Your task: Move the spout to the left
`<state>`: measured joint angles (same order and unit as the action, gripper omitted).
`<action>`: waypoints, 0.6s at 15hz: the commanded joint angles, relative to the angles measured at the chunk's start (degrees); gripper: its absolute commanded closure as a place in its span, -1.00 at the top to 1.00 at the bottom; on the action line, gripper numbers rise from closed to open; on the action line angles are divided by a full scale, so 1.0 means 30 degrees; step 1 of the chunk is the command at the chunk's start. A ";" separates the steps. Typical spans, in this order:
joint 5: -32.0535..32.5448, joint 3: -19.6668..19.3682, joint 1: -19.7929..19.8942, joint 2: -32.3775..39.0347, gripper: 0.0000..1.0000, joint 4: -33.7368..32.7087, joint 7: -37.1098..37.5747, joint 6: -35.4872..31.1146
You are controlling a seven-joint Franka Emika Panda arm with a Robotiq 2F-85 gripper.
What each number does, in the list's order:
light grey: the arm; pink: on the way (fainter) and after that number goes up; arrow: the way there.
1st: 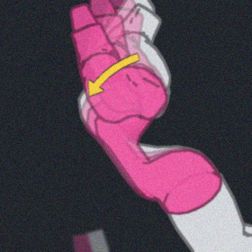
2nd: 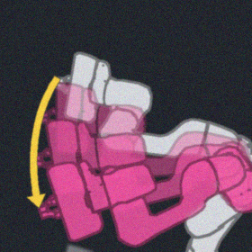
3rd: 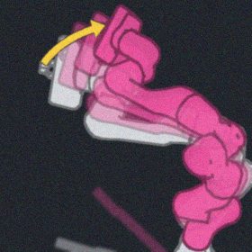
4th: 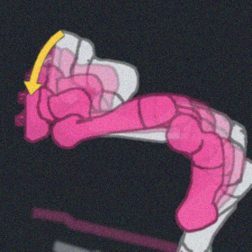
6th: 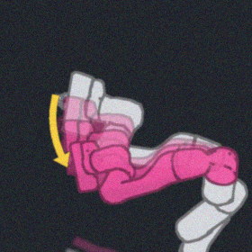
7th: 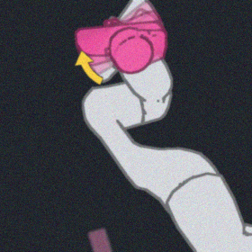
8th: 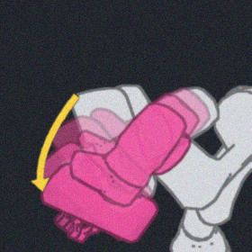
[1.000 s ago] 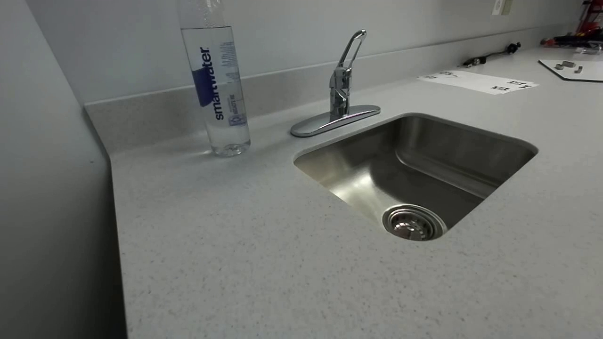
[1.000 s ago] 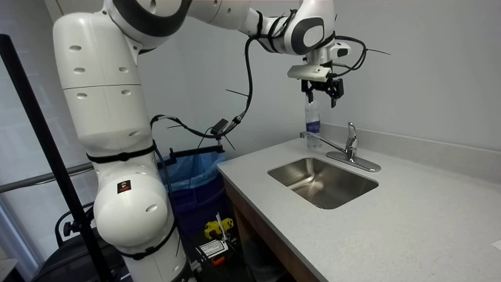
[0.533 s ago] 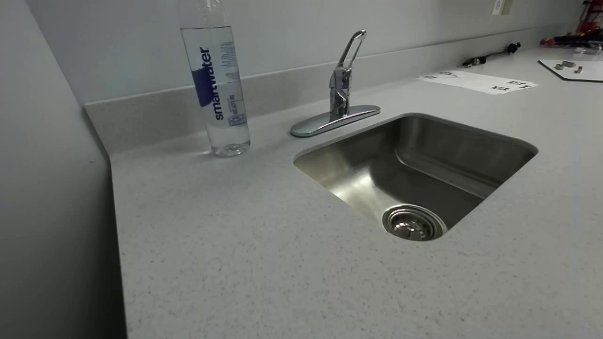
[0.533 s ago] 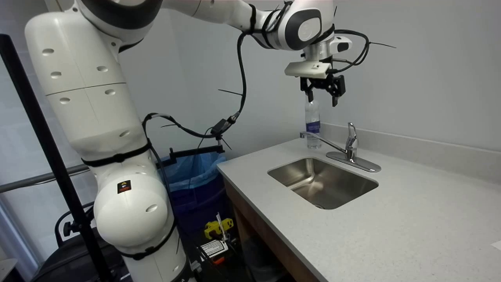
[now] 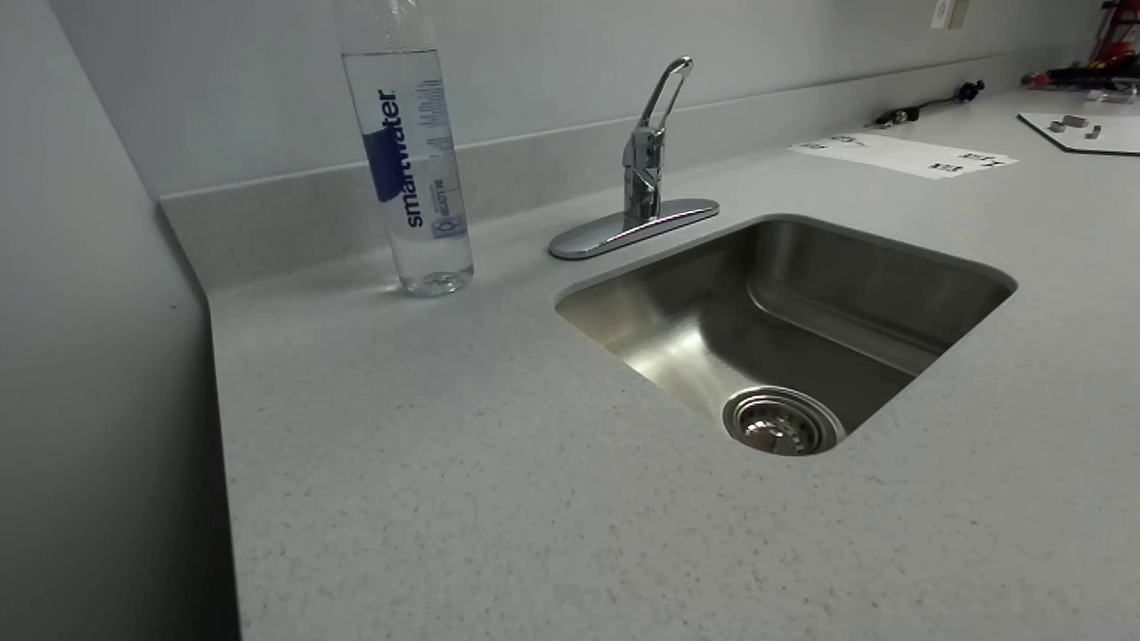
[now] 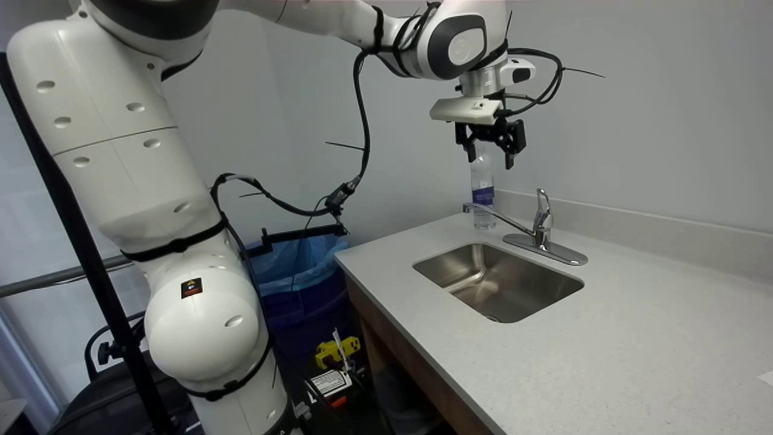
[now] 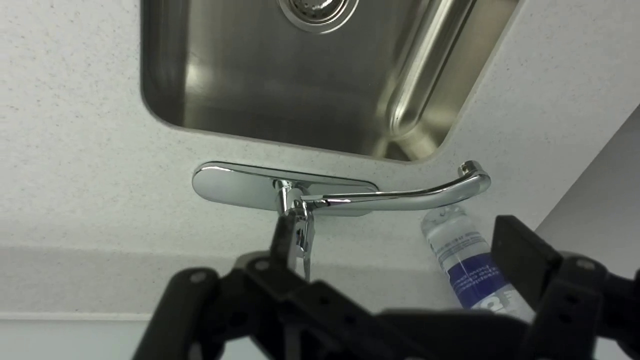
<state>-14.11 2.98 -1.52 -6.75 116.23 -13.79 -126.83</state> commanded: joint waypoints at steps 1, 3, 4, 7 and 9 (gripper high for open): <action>-0.0602 -0.0392 -0.0312 -0.1305 1.00 0.1444 -0.0849 -0.0216; -0.0612 -0.0415 -0.0371 -0.1617 1.00 0.1833 -0.0952 -0.0223; -0.0625 -0.0422 -0.0405 -0.1788 1.00 0.2044 -0.0983 -0.0235; 0.0086 -0.0313 -0.0394 -0.1131 1.00 0.1457 -0.0284 0.0015; 0.0092 -0.0320 -0.0457 -0.1384 1.00 0.1734 -0.0329 0.0011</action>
